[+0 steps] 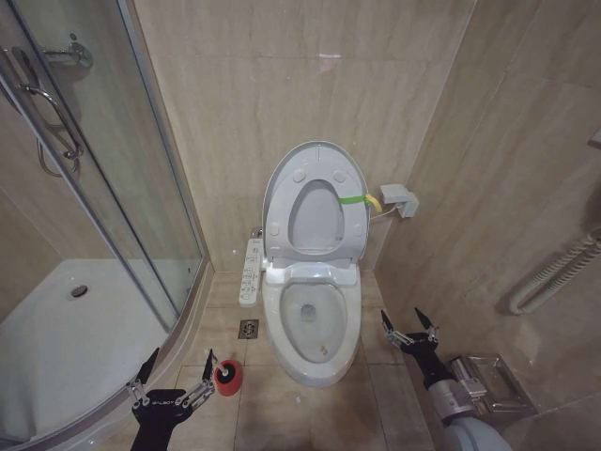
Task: Open the toilet lid, clean the toilet bowl with a toilet brush, close the toilet lid, and flush.
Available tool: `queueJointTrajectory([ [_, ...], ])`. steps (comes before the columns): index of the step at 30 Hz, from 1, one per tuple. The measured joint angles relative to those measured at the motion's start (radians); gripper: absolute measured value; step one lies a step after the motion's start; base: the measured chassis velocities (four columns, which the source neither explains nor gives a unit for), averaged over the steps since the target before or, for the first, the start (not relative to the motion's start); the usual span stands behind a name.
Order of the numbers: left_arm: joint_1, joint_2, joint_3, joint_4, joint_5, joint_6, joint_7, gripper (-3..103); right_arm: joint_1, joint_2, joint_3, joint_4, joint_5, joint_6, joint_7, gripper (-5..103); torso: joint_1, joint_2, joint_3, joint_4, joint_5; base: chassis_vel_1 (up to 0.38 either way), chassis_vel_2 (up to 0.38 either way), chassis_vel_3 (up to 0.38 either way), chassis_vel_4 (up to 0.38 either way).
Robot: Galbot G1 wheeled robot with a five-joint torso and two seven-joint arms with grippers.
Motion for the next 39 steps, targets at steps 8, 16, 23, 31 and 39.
queueJointTrajectory([
  [8, 0.0, 0.0, 0.0, 0.0, 0.0, 0.0, 0.0, 100, 0.0, 0.0, 0.0, 0.0, 0.0, 0.0, 0.0, 100, 0.0, 0.0, 0.0, 0.0, 0.0, 0.0, 0.0, 0.0, 0.0],
  [16, 0.0, 0.0, 0.0, 0.0, 0.0, 0.0, 0.0, 100, 0.0, 0.0, 0.0, 0.0, 0.0, 0.0, 0.0, 100, 0.0, 0.0, 0.0, 0.0, 0.0, 0.0, 0.0, 0.0, 0.0],
  [23, 0.0, 0.0, 0.0, 0.0, 0.0, 0.0, 0.0, 100, 0.0, 0.0, 0.0, 0.0, 0.0, 0.0, 0.0, 100, 0.0, 0.0, 0.0, 0.0, 0.0, 0.0, 0.0, 0.0, 0.0],
  [31, 0.0, 0.0, 0.0, 0.0, 0.0, 0.0, 0.0, 100, 0.0, 0.0, 0.0, 0.0, 0.0, 0.0, 0.0, 100, 0.0, 0.0, 0.0, 0.0, 0.0, 0.0, 0.0, 0.0, 0.0],
  [39, 0.0, 0.0, 0.0, 0.0, 0.0, 0.0, 0.0, 100, 0.0, 0.0, 0.0, 0.0, 0.0, 0.0, 0.0, 100, 0.0, 0.0, 0.0, 0.0, 0.0, 0.0, 0.0, 0.0, 0.0],
])
